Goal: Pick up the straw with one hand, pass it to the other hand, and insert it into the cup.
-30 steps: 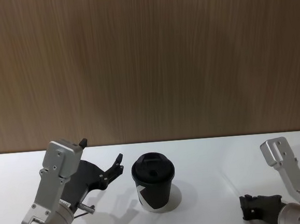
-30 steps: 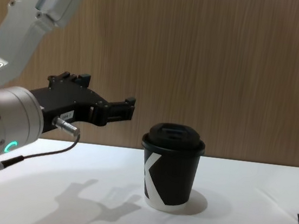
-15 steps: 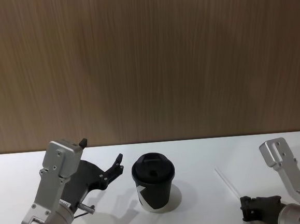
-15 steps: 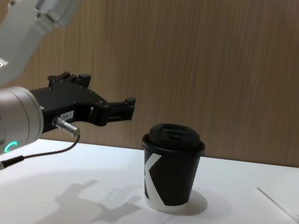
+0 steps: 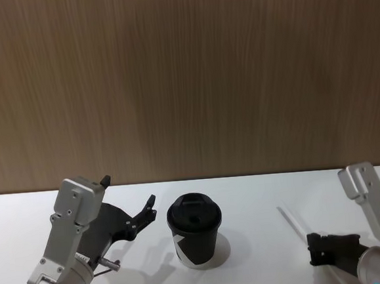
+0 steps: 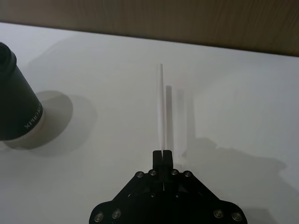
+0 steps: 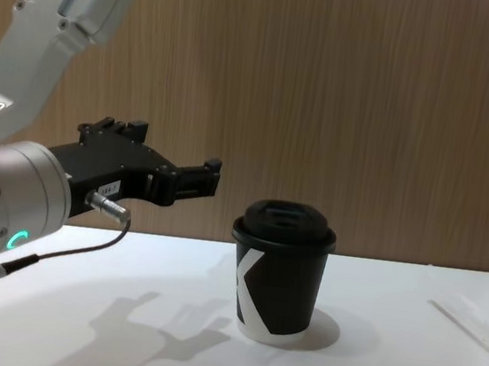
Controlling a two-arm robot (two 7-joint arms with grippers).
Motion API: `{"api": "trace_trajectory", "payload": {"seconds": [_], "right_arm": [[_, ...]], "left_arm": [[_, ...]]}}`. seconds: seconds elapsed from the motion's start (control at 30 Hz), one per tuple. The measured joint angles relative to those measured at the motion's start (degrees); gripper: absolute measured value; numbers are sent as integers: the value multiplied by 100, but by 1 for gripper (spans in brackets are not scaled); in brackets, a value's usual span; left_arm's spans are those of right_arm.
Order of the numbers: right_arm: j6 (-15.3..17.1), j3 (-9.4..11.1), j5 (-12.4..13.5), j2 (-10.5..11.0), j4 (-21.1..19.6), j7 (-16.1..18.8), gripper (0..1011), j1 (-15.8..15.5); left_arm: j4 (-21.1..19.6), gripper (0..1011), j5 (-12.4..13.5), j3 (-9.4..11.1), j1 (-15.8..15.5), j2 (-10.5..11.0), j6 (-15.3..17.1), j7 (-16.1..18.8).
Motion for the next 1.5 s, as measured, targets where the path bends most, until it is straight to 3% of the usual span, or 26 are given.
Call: {"api": "trace_trajectory", "payload": {"seconds": [0.37,0.67,1.0,1.5], "right_arm": [[-555,244,122,-92,-232,97,10,-30],[-1146,430,408,-158,-472,368,10,-123],[-1604,535,756,-215,-792,704,10,-298],[-1890,551,1194,-216,-1152,1127,10,-531]], "left_arm": [[0,1003,0,0,0,0,0,0],[-27,1003,-19,-14,-11,14,1,-80],[-278,1003,-117,-39,-128,167,59,-468],[-664,1003,-444,-145,-241,319,95,-1107]]}}
